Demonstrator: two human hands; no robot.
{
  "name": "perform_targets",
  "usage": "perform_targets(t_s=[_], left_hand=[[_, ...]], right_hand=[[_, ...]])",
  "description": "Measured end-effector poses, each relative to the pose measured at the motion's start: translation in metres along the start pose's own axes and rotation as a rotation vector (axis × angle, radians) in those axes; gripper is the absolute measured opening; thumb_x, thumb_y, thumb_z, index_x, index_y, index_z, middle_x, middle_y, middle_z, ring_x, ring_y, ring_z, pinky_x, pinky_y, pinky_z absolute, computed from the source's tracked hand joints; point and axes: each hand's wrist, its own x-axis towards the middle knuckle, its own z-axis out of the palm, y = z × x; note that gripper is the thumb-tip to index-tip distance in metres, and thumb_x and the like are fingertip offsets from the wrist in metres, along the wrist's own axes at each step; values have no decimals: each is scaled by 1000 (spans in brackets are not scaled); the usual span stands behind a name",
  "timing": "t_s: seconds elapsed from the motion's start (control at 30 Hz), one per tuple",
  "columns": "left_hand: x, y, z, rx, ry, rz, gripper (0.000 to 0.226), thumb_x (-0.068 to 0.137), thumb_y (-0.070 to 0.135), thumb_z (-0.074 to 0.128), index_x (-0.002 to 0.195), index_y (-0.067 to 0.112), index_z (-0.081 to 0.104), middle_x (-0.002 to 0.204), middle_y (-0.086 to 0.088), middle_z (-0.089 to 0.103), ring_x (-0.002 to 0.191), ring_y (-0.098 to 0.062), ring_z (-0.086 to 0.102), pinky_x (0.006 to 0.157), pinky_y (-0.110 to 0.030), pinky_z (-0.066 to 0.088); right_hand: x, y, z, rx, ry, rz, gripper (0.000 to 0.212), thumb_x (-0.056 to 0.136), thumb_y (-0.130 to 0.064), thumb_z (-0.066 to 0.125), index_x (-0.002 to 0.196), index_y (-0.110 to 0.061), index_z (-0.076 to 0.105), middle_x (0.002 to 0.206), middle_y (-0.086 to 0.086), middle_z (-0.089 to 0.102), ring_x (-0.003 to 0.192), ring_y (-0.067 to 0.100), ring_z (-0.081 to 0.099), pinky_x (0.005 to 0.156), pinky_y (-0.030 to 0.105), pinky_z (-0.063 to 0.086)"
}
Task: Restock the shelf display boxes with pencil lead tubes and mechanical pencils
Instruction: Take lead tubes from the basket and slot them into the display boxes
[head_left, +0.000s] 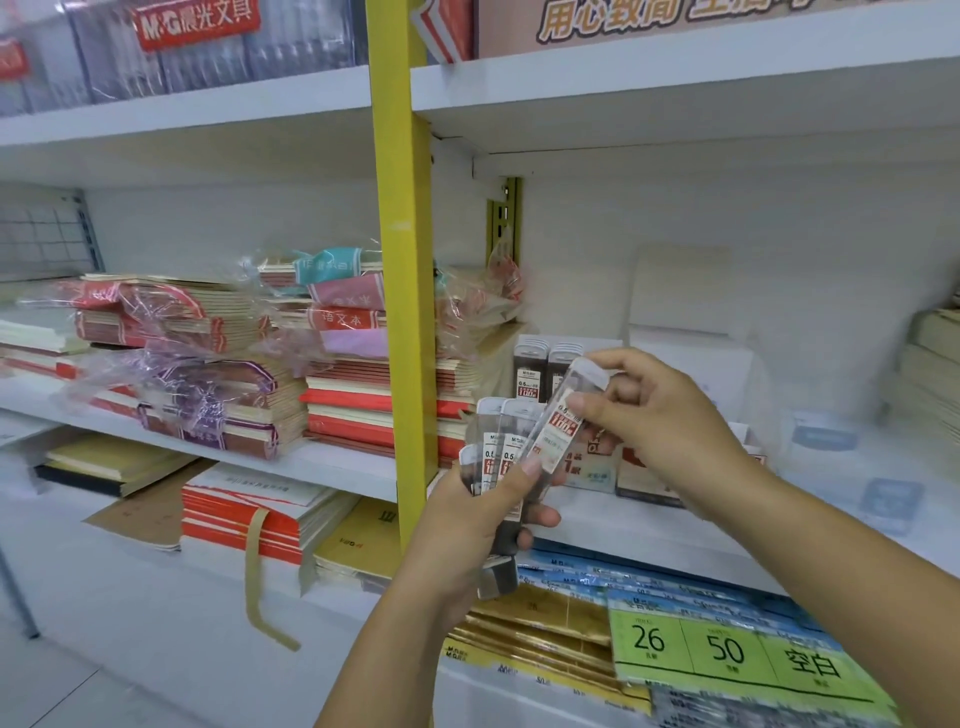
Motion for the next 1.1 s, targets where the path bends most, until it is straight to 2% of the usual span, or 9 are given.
perform_targets(t_s=[0.13, 0.23, 0.33, 0.43, 0.6, 0.73, 0.93, 1.03, 1.1], left_hand=[[4, 1, -1, -7, 93, -11, 37, 89, 45, 66, 115, 19, 67, 106, -2, 78, 63, -10, 66, 53, -24, 50], [7, 3, -2, -14, 147, -20, 20, 99, 27, 59, 114, 15, 63, 100, -3, 79, 58, -12, 62, 52, -25, 47], [9, 3, -2, 18, 158, -11, 18, 99, 22, 55, 110, 12, 66, 90, -4, 79, 51, -11, 60, 46, -22, 45], [11, 2, -2, 10, 149, 0, 14, 101, 25, 56, 108, 17, 65, 92, -3, 79, 57, -12, 65, 49, -23, 50], [12, 1, -4, -29, 108, 14, 16, 99, 31, 59, 112, 23, 65, 100, -2, 79, 74, -16, 75, 56, -22, 56], [12, -2, -5, -40, 90, 25, 20, 99, 31, 60, 116, 22, 65, 103, -2, 79, 88, -21, 77, 65, -26, 60], [12, -1, -1, -115, 77, 15, 24, 95, 30, 64, 115, 17, 67, 103, -7, 79, 92, -25, 77, 68, -30, 63], [11, 0, 2, -136, 50, 18, 37, 85, 38, 69, 114, 16, 67, 104, -7, 79, 93, -25, 77, 66, -28, 62], [11, -1, 4, -146, 25, 27, 44, 78, 42, 72, 114, 16, 67, 105, -9, 78, 93, -26, 77, 66, -28, 61]], right_hand=[[13, -17, -28, -125, 166, -159, 20, 93, -19, 61, 101, -37, 61, 82, -14, 73, 64, 3, 67, 56, 11, 50], [30, -30, -48, -376, 228, -325, 17, 92, -19, 60, 97, -35, 63, 81, -12, 69, 73, 4, 66, 62, 19, 51], [51, -24, -49, -756, 110, -363, 15, 92, -23, 59, 104, -32, 61, 86, -17, 62, 79, 3, 61, 65, 19, 43], [65, -7, -41, -951, 0, -321, 19, 92, -25, 59, 111, -28, 60, 95, -8, 62, 86, 9, 56, 71, 24, 42], [78, 3, -41, -861, -14, -160, 19, 87, -27, 68, 99, -29, 52, 88, -6, 63, 84, 9, 57, 75, 37, 51], [83, 11, -39, -994, 94, -217, 6, 86, -35, 67, 87, -31, 63, 94, -6, 49, 98, 14, 41, 77, 32, 34], [80, 7, -39, -1145, 152, -194, 23, 93, -32, 59, 112, -26, 70, 105, 3, 52, 112, 23, 41, 86, 34, 36], [55, -1, -31, -993, 174, -316, 25, 94, -33, 55, 114, -26, 68, 100, -9, 58, 101, 10, 46, 87, 27, 38], [30, -9, -20, -714, 52, -283, 22, 91, -39, 55, 109, -38, 66, 87, -26, 60, 87, -4, 54, 78, 15, 43]])
